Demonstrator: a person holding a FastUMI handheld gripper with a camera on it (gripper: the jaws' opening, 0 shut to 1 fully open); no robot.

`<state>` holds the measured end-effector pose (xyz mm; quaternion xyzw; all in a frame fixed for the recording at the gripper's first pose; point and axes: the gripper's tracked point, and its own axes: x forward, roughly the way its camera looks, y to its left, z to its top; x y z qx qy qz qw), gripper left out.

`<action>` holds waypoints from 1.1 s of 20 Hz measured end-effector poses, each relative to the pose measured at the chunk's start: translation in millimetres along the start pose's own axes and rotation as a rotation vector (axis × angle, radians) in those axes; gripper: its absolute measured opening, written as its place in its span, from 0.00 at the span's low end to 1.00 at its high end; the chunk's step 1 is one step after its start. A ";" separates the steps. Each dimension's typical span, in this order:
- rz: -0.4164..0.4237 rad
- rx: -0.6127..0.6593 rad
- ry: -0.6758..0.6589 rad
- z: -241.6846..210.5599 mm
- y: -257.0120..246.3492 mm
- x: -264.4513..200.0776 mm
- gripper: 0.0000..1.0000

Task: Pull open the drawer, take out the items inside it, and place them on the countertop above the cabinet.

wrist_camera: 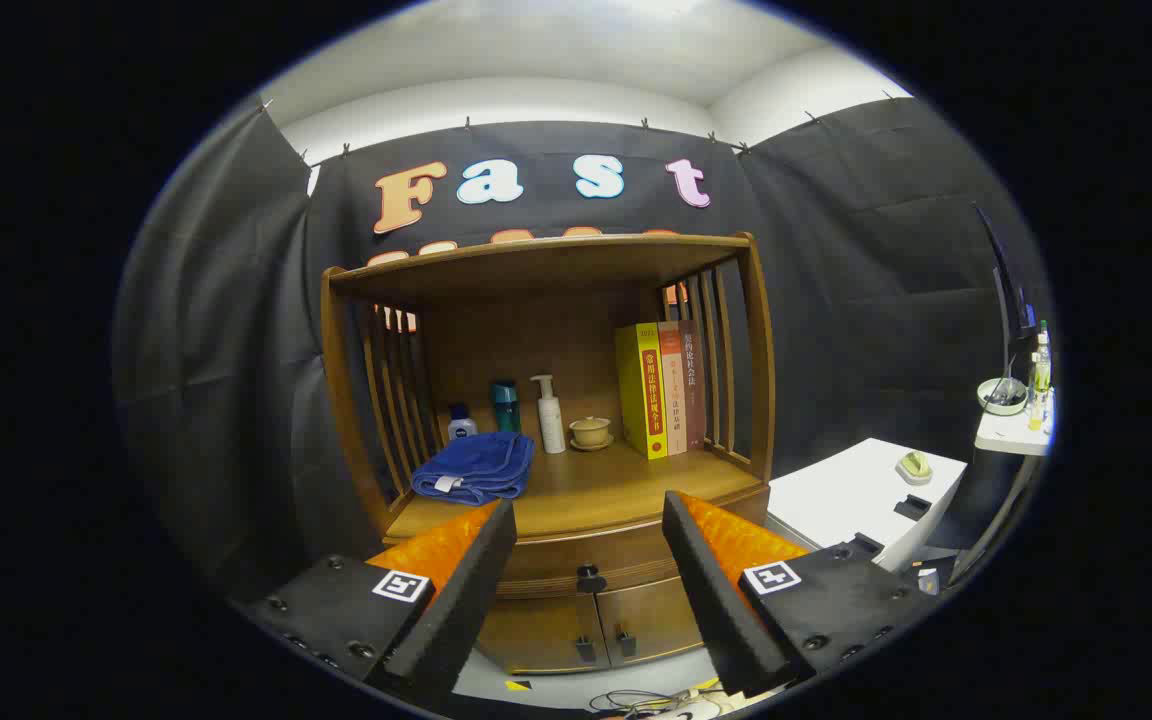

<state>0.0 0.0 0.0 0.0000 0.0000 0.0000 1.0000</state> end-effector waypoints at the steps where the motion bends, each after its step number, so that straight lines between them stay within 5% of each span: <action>1: 0.001 -0.001 0.000 0.4 0.0 -0.2 0.99; 22: 0.012 -0.015 -0.019 2.8 6.0 0.1 0.99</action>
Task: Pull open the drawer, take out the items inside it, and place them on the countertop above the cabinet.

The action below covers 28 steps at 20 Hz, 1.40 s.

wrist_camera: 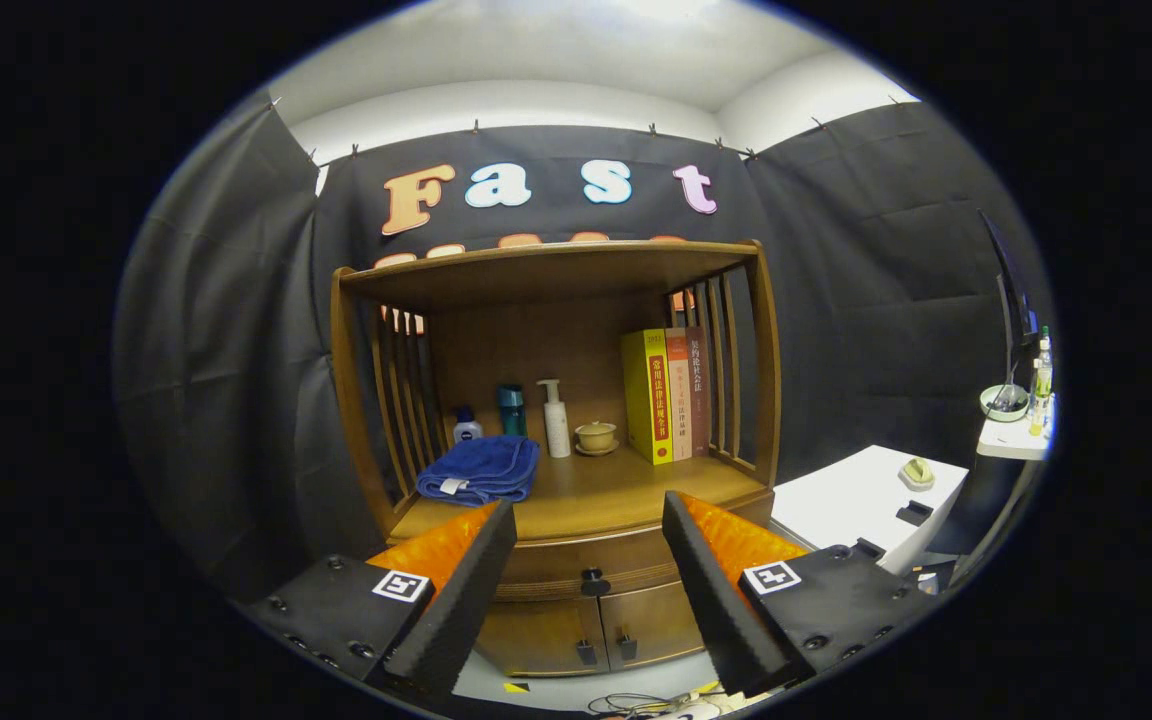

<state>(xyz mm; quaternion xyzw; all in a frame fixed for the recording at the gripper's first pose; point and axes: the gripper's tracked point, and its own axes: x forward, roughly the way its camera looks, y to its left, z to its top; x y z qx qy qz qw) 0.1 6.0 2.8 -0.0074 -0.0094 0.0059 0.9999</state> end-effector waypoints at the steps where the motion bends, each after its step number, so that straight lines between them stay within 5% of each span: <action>1: 0.000 -0.002 -0.002 -1.7 -1.1 -0.1 0.99; 14: 0.005 -0.005 -0.016 -75.6 -19.0 70.5 0.99; 28: 0.015 -0.016 0.158 -243.5 -28.9 135.0 0.99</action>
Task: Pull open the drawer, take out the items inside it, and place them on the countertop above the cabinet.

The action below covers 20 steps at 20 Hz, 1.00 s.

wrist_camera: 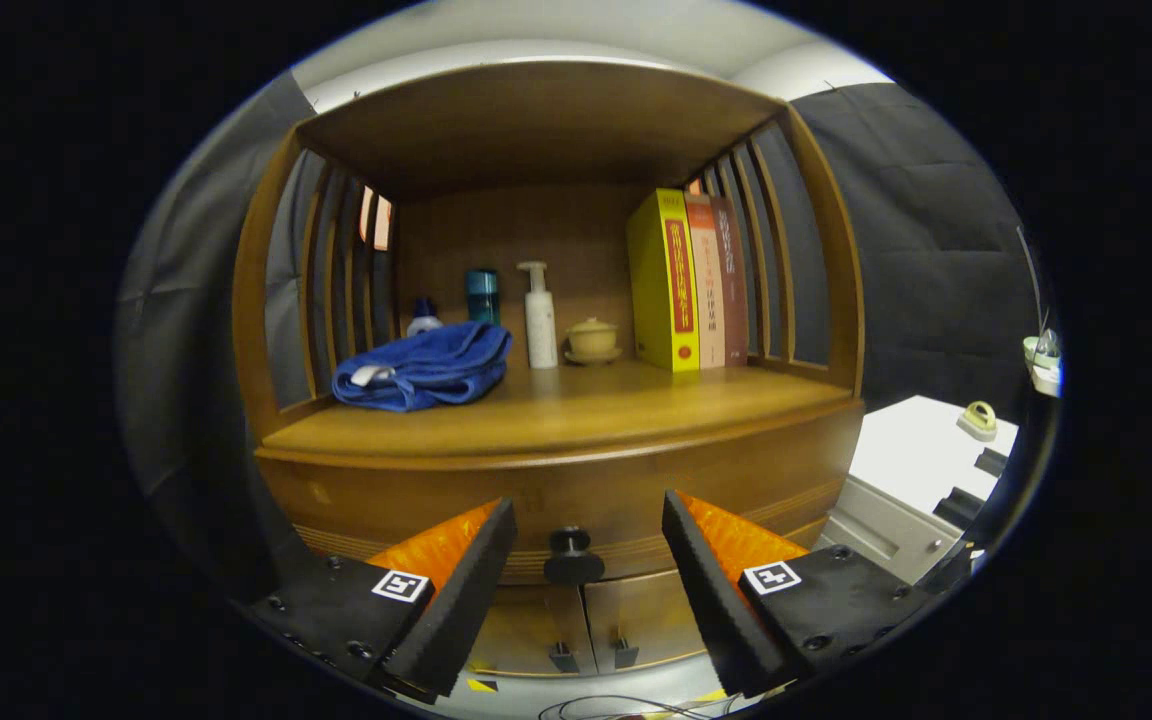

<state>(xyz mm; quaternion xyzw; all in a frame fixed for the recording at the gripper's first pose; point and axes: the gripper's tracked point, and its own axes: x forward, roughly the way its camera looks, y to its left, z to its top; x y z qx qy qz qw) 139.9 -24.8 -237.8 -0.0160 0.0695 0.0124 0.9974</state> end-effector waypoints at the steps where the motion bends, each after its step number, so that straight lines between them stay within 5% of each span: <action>1: 0.001 0.015 0.019 -11.2 -1.2 4.4 0.99; 7: 0.031 0.036 0.080 -41.3 6.1 18.3 0.98; 10: 0.042 0.027 0.091 -46.0 8.9 25.8 0.70; 20: 0.055 0.021 0.092 -55.5 7.5 31.9 0.51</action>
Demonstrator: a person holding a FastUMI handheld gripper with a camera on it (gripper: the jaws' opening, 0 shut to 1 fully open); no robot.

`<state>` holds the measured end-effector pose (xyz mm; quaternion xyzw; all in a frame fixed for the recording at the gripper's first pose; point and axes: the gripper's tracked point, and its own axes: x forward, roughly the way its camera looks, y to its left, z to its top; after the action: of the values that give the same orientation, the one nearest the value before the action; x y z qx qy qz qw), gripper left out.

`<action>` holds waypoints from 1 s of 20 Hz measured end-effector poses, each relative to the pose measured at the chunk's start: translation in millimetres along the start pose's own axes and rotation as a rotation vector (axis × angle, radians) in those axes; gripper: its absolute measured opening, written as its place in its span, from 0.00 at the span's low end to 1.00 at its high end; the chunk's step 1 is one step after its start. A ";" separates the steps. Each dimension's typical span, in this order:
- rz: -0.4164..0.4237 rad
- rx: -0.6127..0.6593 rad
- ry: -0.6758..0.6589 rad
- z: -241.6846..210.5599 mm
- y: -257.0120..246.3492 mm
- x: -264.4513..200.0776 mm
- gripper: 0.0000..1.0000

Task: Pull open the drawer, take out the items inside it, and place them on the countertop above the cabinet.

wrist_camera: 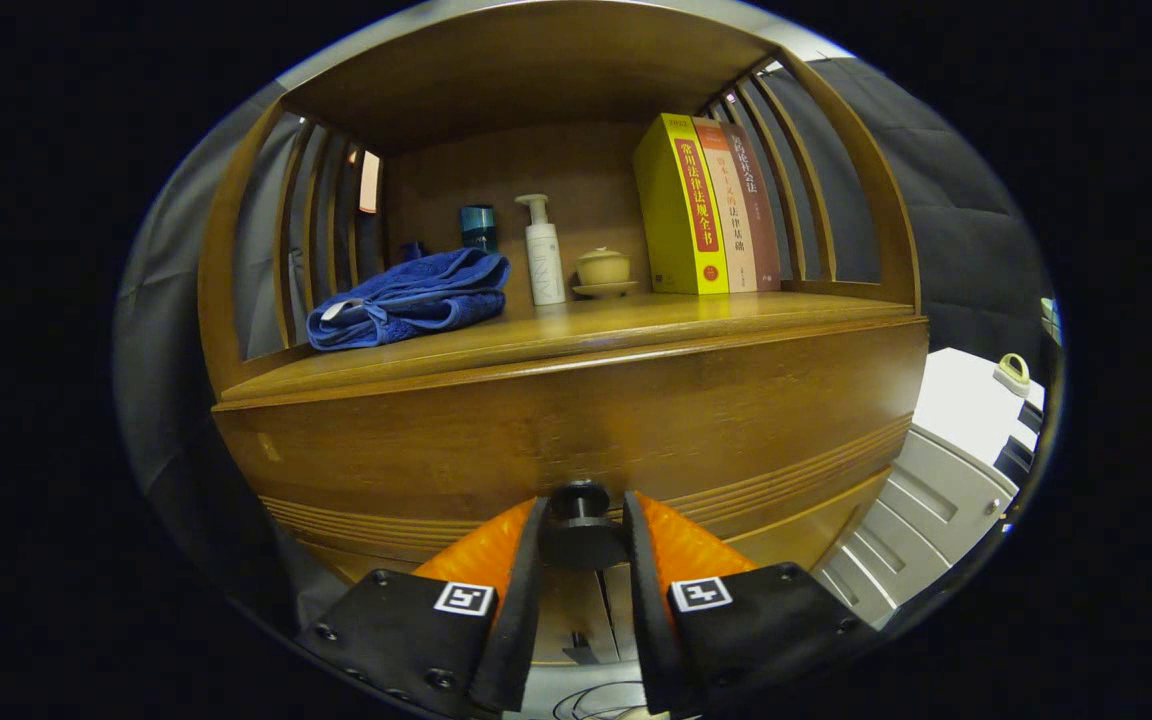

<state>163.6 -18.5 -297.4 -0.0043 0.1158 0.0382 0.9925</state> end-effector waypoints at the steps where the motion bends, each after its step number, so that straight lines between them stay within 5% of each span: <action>1: -0.004 -0.006 -0.006 1.0 -0.2 -0.4 0.49; 8: 0.006 -0.023 -0.008 0.0 0.5 -17.2 0.37; 20: 0.007 -0.009 0.008 -9.0 -4.8 -90.6 0.37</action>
<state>74.0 -30.3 -285.2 -0.0087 0.1196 0.0422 0.9919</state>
